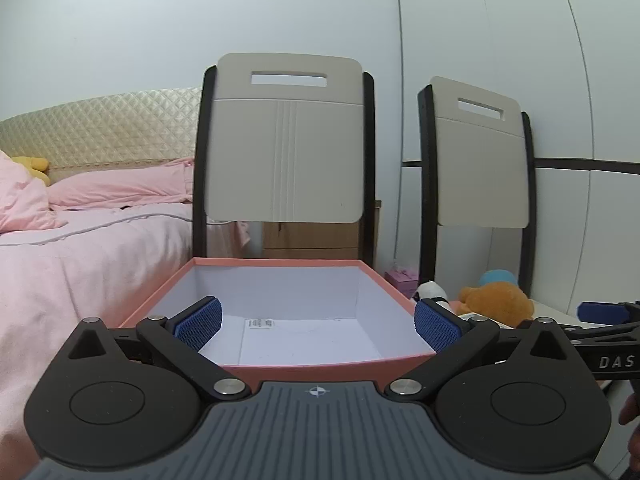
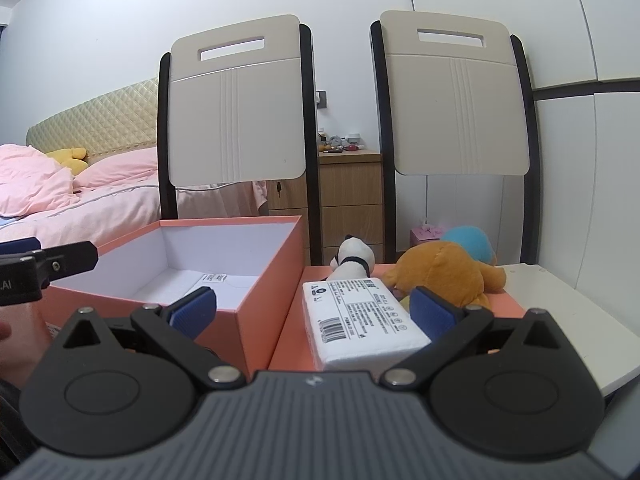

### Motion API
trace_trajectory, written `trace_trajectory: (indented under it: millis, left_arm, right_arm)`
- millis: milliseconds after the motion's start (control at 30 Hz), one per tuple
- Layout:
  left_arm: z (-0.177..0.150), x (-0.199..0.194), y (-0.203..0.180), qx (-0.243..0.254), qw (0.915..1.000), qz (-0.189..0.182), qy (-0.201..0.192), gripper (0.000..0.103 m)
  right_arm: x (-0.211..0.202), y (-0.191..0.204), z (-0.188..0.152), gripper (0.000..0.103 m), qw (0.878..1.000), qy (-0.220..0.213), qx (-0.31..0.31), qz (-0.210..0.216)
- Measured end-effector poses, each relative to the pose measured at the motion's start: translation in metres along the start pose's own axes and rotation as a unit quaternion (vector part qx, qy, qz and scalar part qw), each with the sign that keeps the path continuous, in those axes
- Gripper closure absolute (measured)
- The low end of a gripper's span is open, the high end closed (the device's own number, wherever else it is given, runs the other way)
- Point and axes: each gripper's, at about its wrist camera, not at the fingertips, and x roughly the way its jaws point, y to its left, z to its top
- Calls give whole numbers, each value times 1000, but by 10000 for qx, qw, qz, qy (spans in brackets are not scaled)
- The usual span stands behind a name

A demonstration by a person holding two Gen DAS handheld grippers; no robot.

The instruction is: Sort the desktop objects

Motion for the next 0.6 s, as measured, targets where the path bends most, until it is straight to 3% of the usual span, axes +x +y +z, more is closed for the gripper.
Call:
trace_trajectory:
  millis: [333, 600]
  left_arm:
    - [-6, -2, -6, -109, 9999, -110, -32, 0]
    - [-14, -10, -36, -210, 9984, -516, -73, 0]
  right_arm:
    - [-4, -4, 1, 0, 10000, -37, 17, -24]
    - [-19, -19, 3, 0, 9994, -172, 76, -294]
